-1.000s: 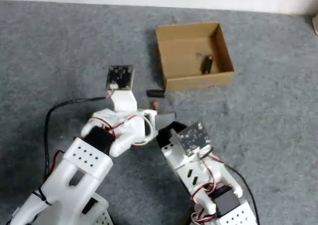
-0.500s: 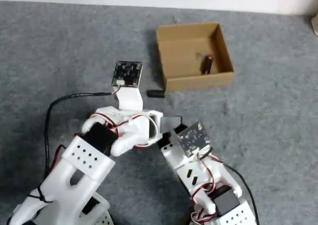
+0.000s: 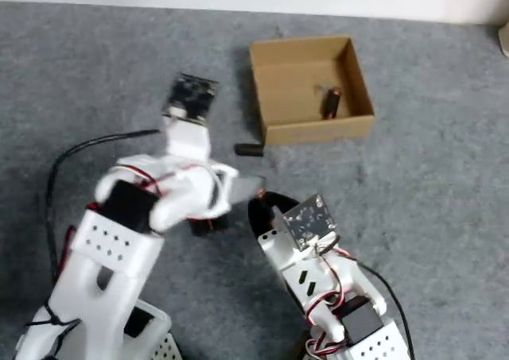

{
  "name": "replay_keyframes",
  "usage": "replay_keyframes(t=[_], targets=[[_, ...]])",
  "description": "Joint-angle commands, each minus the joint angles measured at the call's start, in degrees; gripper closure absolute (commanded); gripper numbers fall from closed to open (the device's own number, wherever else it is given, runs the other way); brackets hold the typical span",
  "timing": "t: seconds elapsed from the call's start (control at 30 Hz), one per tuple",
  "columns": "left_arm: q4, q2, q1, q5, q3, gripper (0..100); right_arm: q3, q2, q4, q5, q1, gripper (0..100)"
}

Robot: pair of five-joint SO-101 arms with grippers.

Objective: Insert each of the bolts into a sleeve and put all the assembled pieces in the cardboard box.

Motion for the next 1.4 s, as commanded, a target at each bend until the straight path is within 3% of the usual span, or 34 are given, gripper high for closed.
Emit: replay_keyframes(t=[0.0,0.13,0.2,0.33,0.43,0.53,0.7,0.83,1.0,1.37], targets=[[-7.47,-0.13,-6.37,-0.44,5.05,68,-0.48,-0.57,-1.27,0.53,0.22,99.5],[-28.04,-0.13,-12.09,1.14,15.96,79,-0.48,-0.57,-1.36,0.44,0.22,99.5],[-33.76,-0.13,-13.67,-1.58,18.86,83,-0.48,-0.57,-1.36,0.35,0.22,99.5],[-34.46,-0.22,-13.76,-9.93,20.09,84,-0.48,-0.04,-1.36,0.44,0.40,99.5],[-34.99,-0.22,-14.29,-9.76,21.58,86,-0.92,0.04,-1.36,0.53,3.65,99.5],[-40.09,-0.22,-14.73,-9.93,24.84,100,-1.27,0.13,-1.36,0.53,7.69,99.5],[-43.34,-0.22,-14.99,-9.85,26.51,99,-7.08,5.41,-3.74,0.62,12.00,99.5],[-43.52,-0.22,-14.99,-9.85,26.51,99,-15.87,22.73,-9.01,0.62,12.70,99.5],[-47.65,-0.13,-16.22,-10.11,27.38,99,-37.49,50.51,-10.68,0.53,14.81,99.5],[-52.31,-0.13,-17.10,-10.11,31.16,99,-87.16,104.31,-1.98,0.44,24.75,99.4]])
